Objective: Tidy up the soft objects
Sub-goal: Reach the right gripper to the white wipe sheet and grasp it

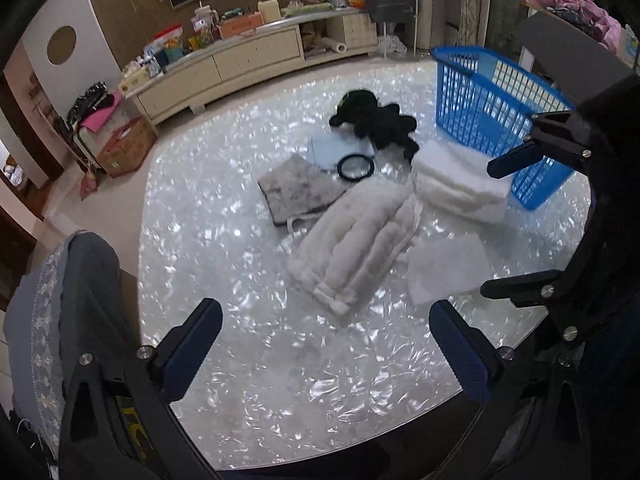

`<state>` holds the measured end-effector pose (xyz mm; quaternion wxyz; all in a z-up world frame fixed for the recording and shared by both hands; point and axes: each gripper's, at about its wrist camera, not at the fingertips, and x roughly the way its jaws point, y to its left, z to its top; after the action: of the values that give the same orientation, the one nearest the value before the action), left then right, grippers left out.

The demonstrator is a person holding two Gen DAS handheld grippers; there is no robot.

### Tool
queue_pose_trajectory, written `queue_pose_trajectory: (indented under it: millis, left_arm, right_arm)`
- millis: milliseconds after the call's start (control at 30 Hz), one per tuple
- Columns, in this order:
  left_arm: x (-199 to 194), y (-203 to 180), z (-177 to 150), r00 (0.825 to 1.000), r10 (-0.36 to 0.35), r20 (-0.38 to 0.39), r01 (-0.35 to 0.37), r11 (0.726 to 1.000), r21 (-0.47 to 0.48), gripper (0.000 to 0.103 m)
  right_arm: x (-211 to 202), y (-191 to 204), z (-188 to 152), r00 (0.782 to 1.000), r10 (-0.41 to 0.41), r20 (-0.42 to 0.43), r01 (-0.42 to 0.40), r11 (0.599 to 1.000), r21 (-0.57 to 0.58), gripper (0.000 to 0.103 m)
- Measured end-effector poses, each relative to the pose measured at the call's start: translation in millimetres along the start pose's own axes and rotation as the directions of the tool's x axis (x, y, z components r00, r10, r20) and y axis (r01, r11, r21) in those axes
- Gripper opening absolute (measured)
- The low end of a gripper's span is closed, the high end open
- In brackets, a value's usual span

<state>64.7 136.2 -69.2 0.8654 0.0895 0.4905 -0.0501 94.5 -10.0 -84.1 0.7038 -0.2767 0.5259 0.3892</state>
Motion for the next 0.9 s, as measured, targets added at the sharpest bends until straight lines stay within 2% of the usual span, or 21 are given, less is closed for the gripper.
queue_pose_trajectory:
  millis: [300,467,567,700,767,833,900]
  left_arm:
    - [35.2,-3.4,-18.1,0.997,-0.047,-0.057,0.047,0.999,-0.011,0.103]
    - [46.6,-5.4,-24.6,0.996,-0.061,-0.072,0.06,0.998,-0.018,0.103]
    - [50.0,-5.3,-26.9,0.995,-0.064,-0.078,0.063,0.998,-0.018,0.103]
    - [49.7,-1.8,-29.1,0.995,-0.071,-0.072,0.07,0.997,-0.018,0.103]
    - [48.7,-0.1,-29.4,0.995,-0.07,-0.066,0.069,0.997,-0.016,0.103]
    - [46.2,1.7,-29.9,0.996,-0.079,-0.052,0.079,0.997,-0.013,0.103]
    - [44.0,3.0,-29.5,0.996,-0.076,-0.043,0.076,0.997,-0.004,0.103]
  right_arm:
    - [46.2,-2.6,0.1,0.995,0.006,-0.102,-0.011,0.999,-0.045,0.103]
    - [66.4,-9.6,-1.2,0.989,0.031,-0.143,-0.037,0.999,-0.036,0.098]
    - [76.7,-12.1,-1.4,0.987,0.014,-0.163,-0.022,0.999,-0.048,0.093]
    - [82.6,-16.2,-1.6,0.984,0.03,-0.174,-0.037,0.999,-0.035,0.076]
    - [82.8,-17.1,-1.2,0.986,0.027,-0.163,-0.034,0.999,-0.038,0.074]
    - [79.8,-18.2,-0.4,0.987,0.027,-0.155,-0.033,0.999,-0.038,0.061]
    - [81.0,-18.2,-0.8,0.987,0.028,-0.159,-0.033,0.999,-0.032,0.058]
